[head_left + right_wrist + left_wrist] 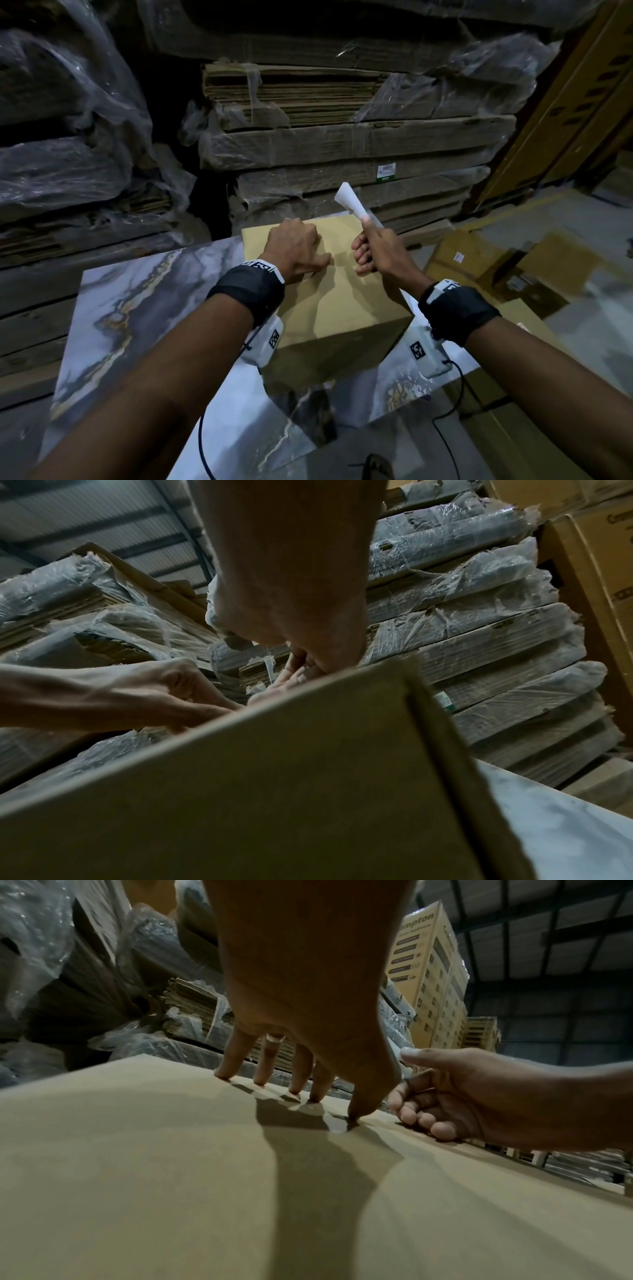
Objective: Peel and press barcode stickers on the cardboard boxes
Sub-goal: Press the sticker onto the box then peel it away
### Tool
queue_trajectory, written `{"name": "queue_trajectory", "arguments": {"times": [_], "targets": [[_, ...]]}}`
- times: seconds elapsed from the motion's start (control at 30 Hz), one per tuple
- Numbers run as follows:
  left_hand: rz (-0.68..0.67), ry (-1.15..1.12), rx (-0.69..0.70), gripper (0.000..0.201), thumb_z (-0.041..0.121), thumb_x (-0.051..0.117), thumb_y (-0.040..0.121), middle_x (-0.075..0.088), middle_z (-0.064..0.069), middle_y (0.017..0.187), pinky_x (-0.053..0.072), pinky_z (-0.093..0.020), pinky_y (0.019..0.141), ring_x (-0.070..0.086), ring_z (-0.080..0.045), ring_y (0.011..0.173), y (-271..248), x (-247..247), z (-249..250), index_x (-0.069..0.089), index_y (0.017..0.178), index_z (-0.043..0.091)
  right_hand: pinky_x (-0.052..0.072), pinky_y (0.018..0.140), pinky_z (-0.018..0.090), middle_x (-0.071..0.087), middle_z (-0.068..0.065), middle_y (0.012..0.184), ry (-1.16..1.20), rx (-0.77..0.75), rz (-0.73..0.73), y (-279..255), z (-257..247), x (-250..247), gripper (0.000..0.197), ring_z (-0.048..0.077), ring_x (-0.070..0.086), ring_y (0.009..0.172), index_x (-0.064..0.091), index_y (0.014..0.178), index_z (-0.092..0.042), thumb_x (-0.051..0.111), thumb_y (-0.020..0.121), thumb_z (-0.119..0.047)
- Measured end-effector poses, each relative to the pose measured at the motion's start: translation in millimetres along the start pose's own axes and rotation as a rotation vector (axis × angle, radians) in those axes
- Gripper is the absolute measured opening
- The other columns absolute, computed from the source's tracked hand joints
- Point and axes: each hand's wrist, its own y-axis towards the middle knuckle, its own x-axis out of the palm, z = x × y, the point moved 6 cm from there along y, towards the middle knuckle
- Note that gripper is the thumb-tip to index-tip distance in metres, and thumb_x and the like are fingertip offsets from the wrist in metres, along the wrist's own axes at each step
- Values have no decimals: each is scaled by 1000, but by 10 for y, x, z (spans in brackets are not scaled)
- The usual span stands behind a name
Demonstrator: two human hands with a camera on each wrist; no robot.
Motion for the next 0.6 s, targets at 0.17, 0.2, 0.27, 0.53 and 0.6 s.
{"name": "queue_trajectory", "arguments": {"times": [0.17,0.2,0.27,0.53,0.6], "targets": [[-24,-4,-12,51,62,56,76,70,-10,90,51,-34,68,65,-34,86,73,46,-68,75,94,19,57,48,29,57,13,66,-4,-2,5,-26,-9,1,71,16,57,51,65,96,11,37,108,-53],[-26,-28,-30,56,66,53,72,72,-8,89,54,-36,70,66,-33,85,93,43,-108,76,96,21,56,48,29,57,13,66,-2,-4,3,-30,-11,7,69,16,57,51,65,95,9,37,108,-52],[-24,-71,-68,65,74,47,68,75,-6,88,56,-37,72,68,-33,83,111,24,-132,77,92,21,55,48,28,56,11,65,-2,-6,-2,-46,-17,12,65,14,55,50,64,93,5,36,108,-52],[-5,-5,-60,60,75,61,65,68,-6,75,47,-32,62,64,-32,75,114,19,-72,75,79,19,54,47,27,55,10,65,10,-10,-2,-71,-38,20,62,15,54,51,63,92,2,38,108,-51],[2,9,-43,53,67,60,68,70,-6,81,51,-33,65,65,-31,79,112,20,-78,77,88,22,53,47,26,54,10,65,7,-11,0,-65,-40,24,61,15,53,51,63,92,2,38,108,-51]]}}
